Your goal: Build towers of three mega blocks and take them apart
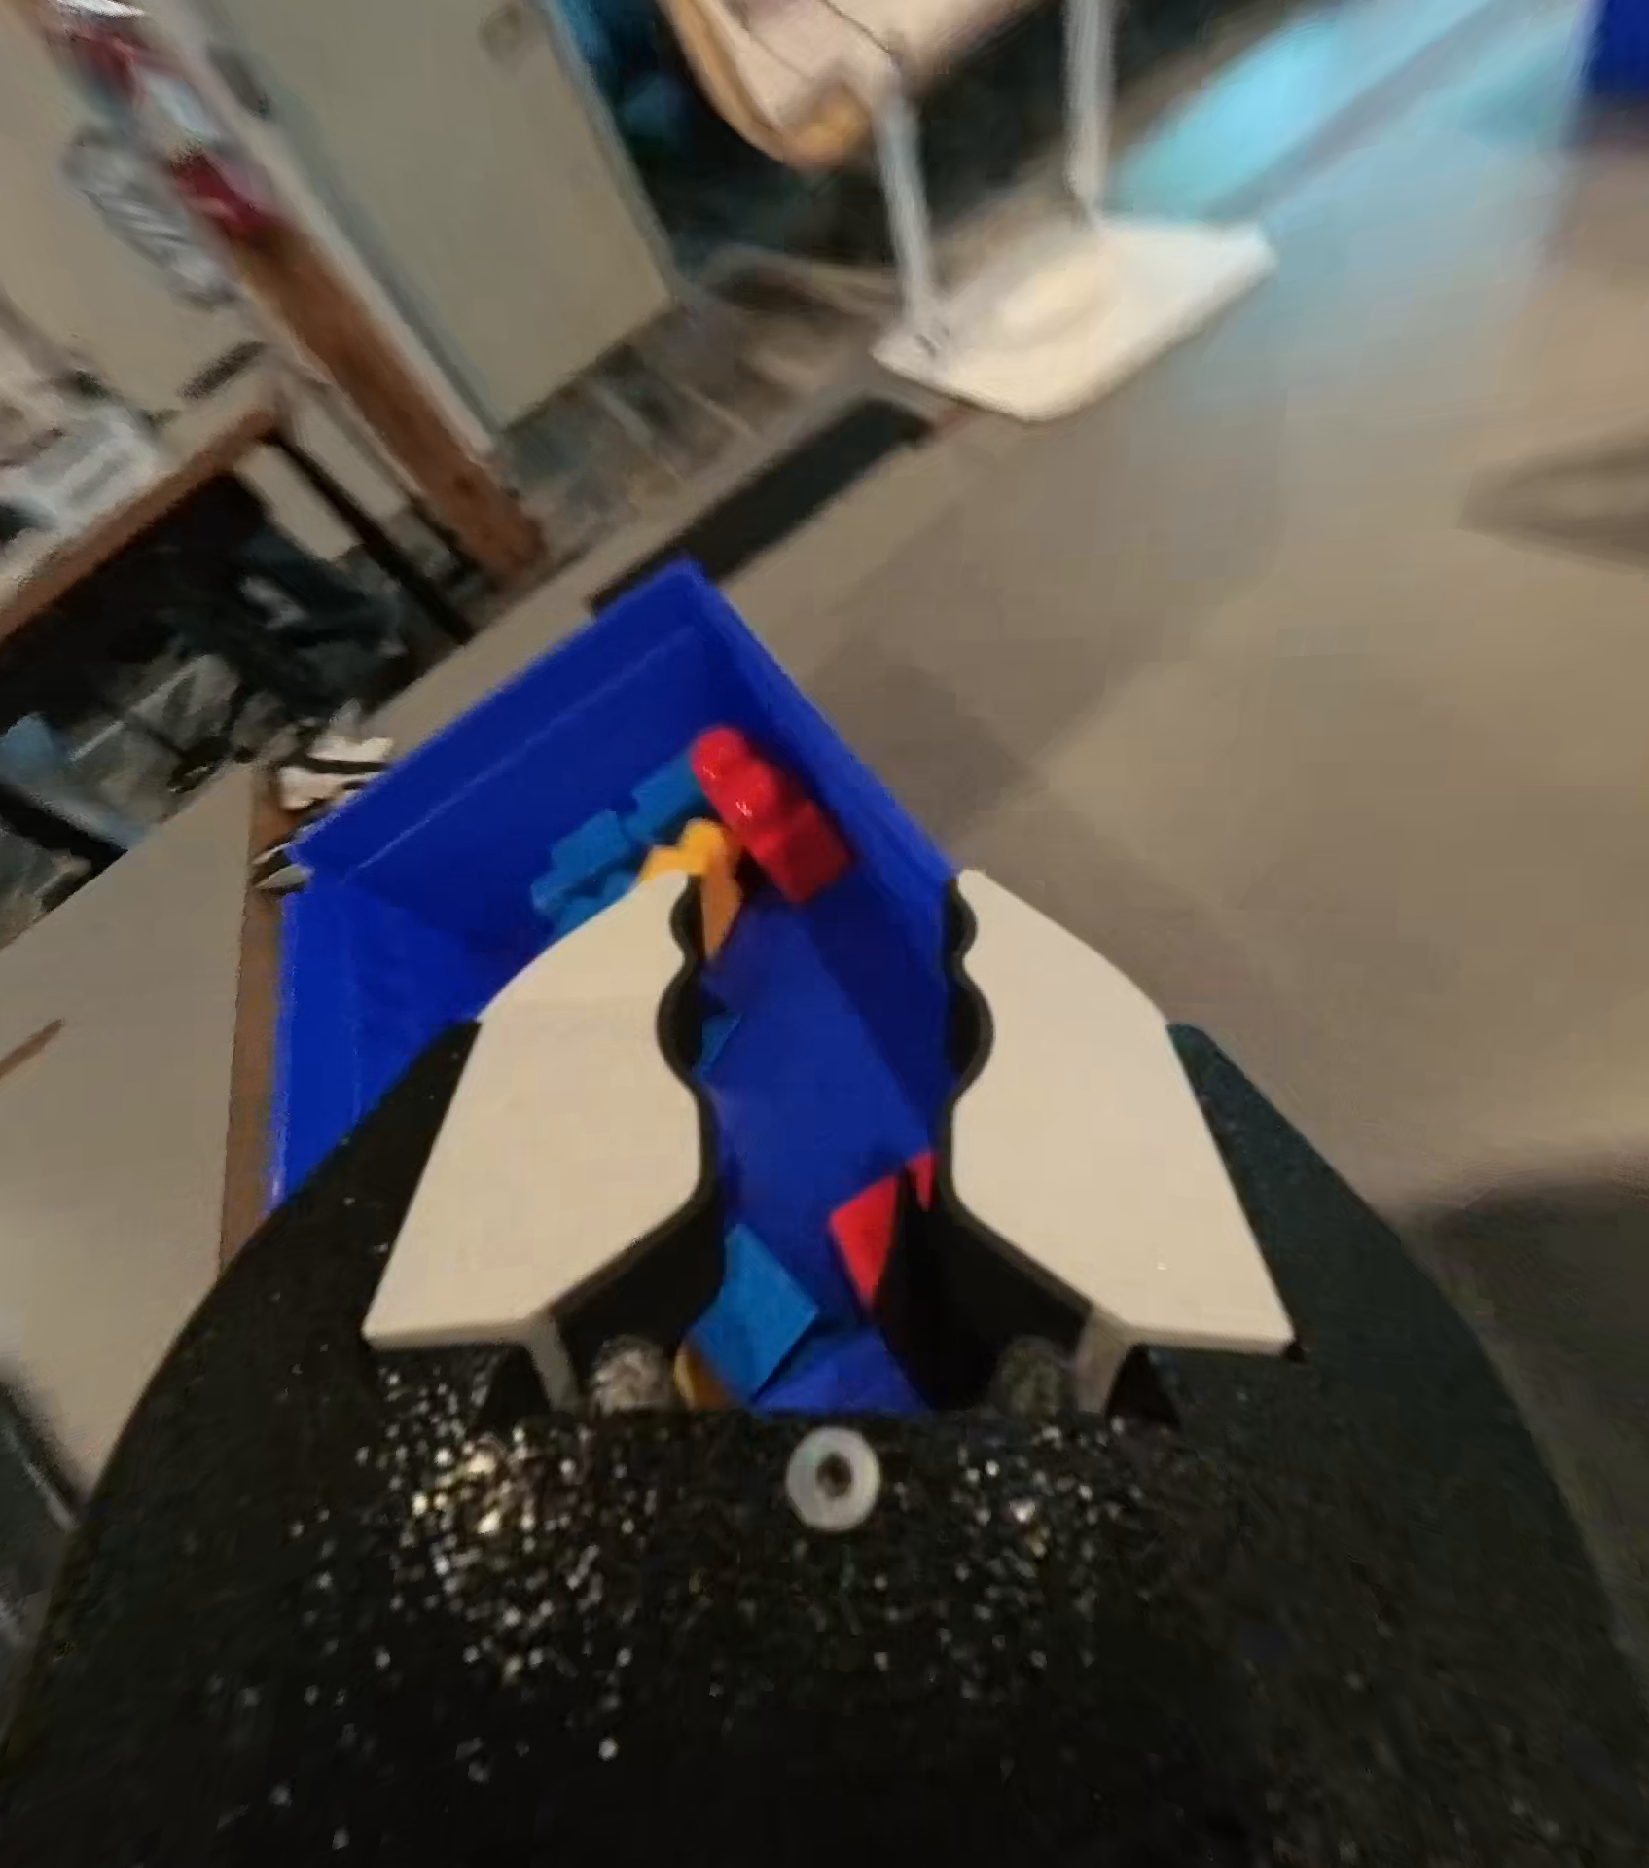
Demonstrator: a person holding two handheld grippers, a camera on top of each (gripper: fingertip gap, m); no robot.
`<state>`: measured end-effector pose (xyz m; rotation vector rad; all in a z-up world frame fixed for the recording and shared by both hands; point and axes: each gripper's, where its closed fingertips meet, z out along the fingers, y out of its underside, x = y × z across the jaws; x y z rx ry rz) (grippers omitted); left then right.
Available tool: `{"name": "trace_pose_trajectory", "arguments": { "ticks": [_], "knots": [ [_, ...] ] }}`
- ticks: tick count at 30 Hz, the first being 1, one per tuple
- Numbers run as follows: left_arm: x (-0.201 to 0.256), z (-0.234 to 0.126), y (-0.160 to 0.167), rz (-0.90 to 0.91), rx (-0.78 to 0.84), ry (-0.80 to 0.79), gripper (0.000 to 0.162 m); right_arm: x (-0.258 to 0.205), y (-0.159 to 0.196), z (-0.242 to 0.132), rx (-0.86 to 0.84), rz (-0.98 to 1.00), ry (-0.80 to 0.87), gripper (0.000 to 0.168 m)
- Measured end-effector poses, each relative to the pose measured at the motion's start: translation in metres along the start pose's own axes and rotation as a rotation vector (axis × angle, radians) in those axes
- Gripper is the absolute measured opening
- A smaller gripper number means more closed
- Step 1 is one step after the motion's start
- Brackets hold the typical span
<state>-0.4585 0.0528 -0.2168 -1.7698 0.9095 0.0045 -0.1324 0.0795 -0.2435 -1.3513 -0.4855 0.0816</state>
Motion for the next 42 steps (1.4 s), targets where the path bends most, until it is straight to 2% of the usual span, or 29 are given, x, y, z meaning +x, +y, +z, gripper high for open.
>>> {"name": "trace_pose_trajectory", "arguments": {
  "ticks": [3,5,8,17,28,34,39,42],
  "knots": [
    [-0.02,0.007,0.028,0.154,-0.181,0.074,0.045,0.001,0.0,0.0,0.001,0.012,-0.004,0.014],
    [-0.04,0.017,0.039,0.144,-0.28,0.07,0.047,0.001,0.0,0.0,0.002,0.021,-0.004,0.014],
    [-0.05,0.042,0.045,0.094,-0.327,0.11,0.053,0.002,0.0,0.0,0.002,0.029,-0.002,0.014],
    [-0.058,0.107,0.101,0.132,-0.54,0.179,0.063,-0.001,0.001,0.001,-0.005,0.02,-0.02,0.014],
    [-0.055,0.115,0.119,0.111,-0.609,0.199,0.063,-0.002,0.001,0.003,-0.008,0.018,-0.035,0.014],
    [-0.031,0.101,0.105,0.084,-0.569,0.308,0.06,-0.003,0.002,0.003,-0.011,0.013,-0.041,0.014],
    [-0.05,0.101,0.091,-0.126,-0.51,0.132,0.056,-0.003,0.002,0.004,-0.013,0.013,-0.043,0.014],
    [-0.049,0.099,0.091,-0.251,-0.526,0.07,0.059,-0.004,0.002,0.004,-0.014,0.011,-0.046,0.014]
  ]
}}
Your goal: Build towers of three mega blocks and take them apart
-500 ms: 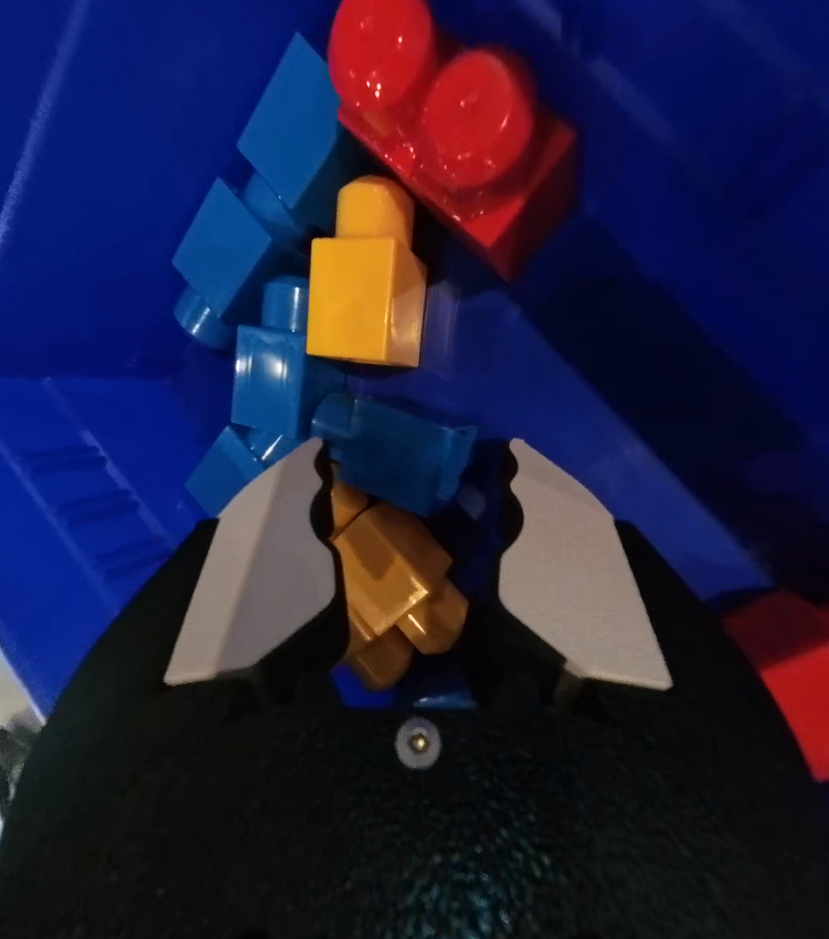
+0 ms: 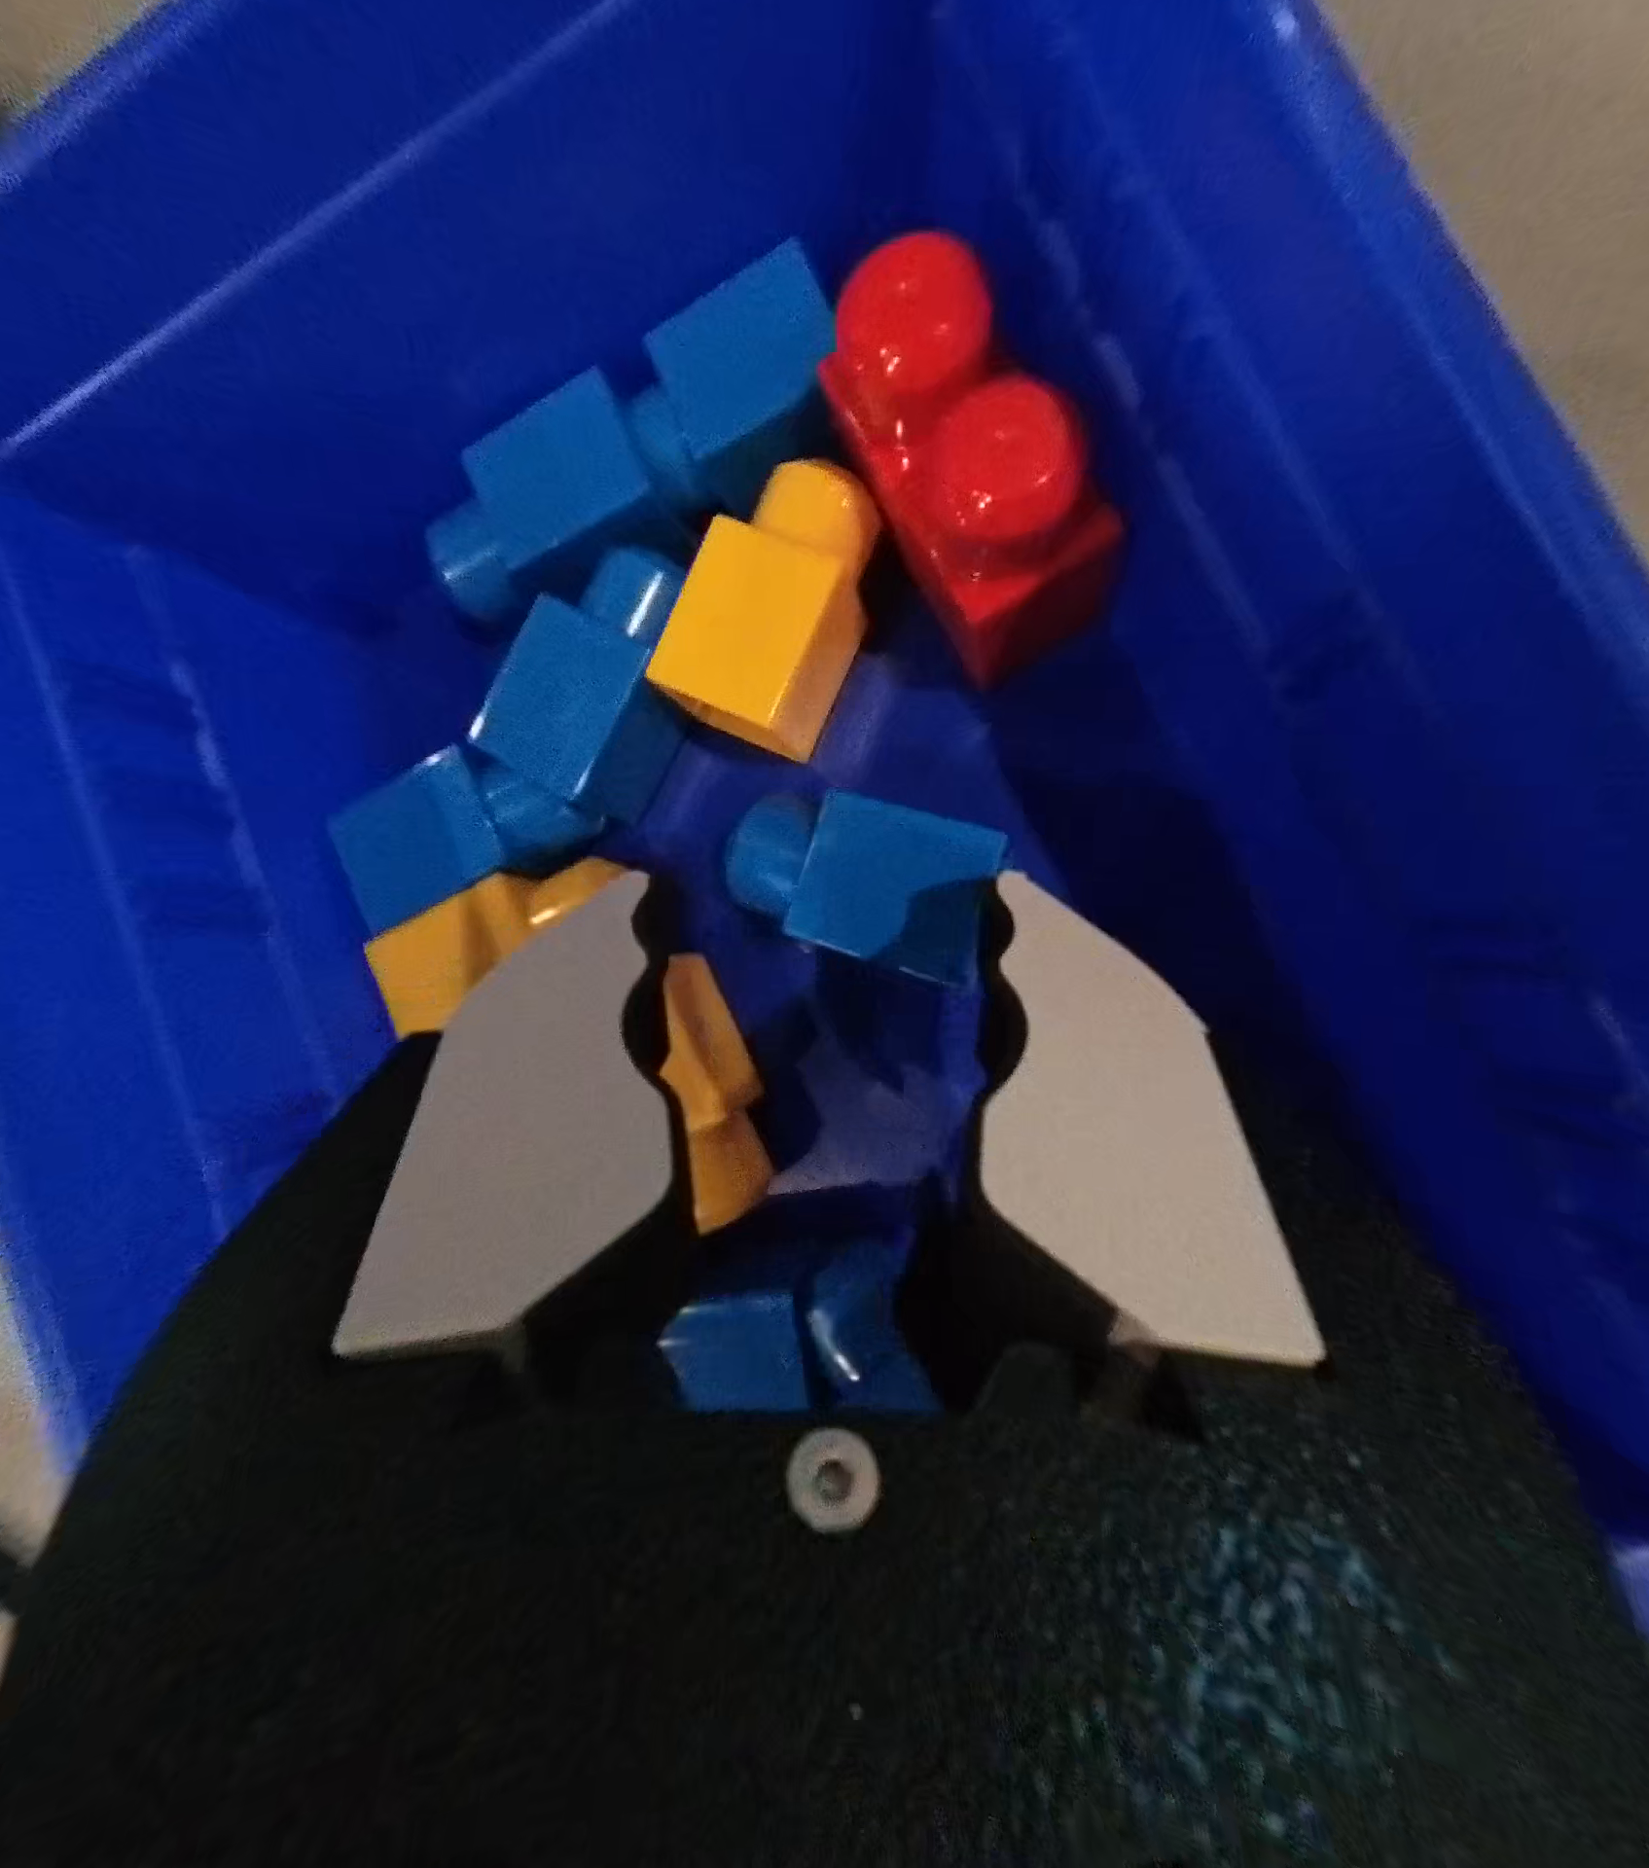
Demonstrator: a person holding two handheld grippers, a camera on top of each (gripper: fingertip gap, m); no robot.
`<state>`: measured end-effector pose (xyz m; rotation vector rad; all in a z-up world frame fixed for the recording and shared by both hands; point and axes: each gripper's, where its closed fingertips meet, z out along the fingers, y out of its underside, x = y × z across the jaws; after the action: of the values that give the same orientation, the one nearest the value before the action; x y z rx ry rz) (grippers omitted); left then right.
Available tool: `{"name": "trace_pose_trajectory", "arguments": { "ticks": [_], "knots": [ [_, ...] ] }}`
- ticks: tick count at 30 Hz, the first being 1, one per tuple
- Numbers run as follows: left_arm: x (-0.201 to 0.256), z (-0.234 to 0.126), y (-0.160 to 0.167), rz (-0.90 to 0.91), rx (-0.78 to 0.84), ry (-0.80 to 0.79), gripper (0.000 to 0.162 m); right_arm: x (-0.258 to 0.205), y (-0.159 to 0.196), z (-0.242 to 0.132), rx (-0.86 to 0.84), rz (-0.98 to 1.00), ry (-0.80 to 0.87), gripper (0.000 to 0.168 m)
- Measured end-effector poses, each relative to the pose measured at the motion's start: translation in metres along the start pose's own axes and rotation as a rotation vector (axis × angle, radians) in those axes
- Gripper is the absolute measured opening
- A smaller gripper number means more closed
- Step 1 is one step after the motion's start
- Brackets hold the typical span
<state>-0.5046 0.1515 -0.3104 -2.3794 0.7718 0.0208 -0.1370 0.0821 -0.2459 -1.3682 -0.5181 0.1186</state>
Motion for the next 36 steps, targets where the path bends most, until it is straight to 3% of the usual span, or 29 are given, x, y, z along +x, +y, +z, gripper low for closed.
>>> {"name": "trace_pose_trajectory", "arguments": {
  "ticks": [5,9,15,20,24,33,36],
  "knots": [
    [0.008,0.004,0.002,-0.119,-0.015,-0.028,0.056,-0.001,0.0,0.0,-0.002,-0.003,-0.003,0.014],
    [0.007,0.009,0.0,-0.109,-0.016,-0.07,0.062,-0.001,0.0,0.0,-0.002,-0.004,-0.004,0.014],
    [-0.006,0.011,0.024,-0.044,-0.169,-0.161,0.066,-0.001,0.0,0.0,0.0,-0.003,-0.006,0.014],
    [0.003,0.003,0.006,-0.182,-0.052,-0.094,0.063,-0.003,0.001,0.002,-0.006,-0.01,-0.012,0.014],
    [-0.001,0.006,0.004,-0.274,-0.046,-0.131,0.066,-0.004,0.001,0.001,-0.004,-0.015,-0.014,0.014],
    [-0.004,0.02,0.012,-0.292,-0.115,-0.214,0.059,-0.004,0.001,0.001,-0.005,-0.012,-0.015,0.014],
    [-0.004,0.022,0.016,-0.275,-0.149,-0.223,0.049,-0.004,0.001,0.002,-0.006,-0.012,-0.015,0.014]
  ]
}}
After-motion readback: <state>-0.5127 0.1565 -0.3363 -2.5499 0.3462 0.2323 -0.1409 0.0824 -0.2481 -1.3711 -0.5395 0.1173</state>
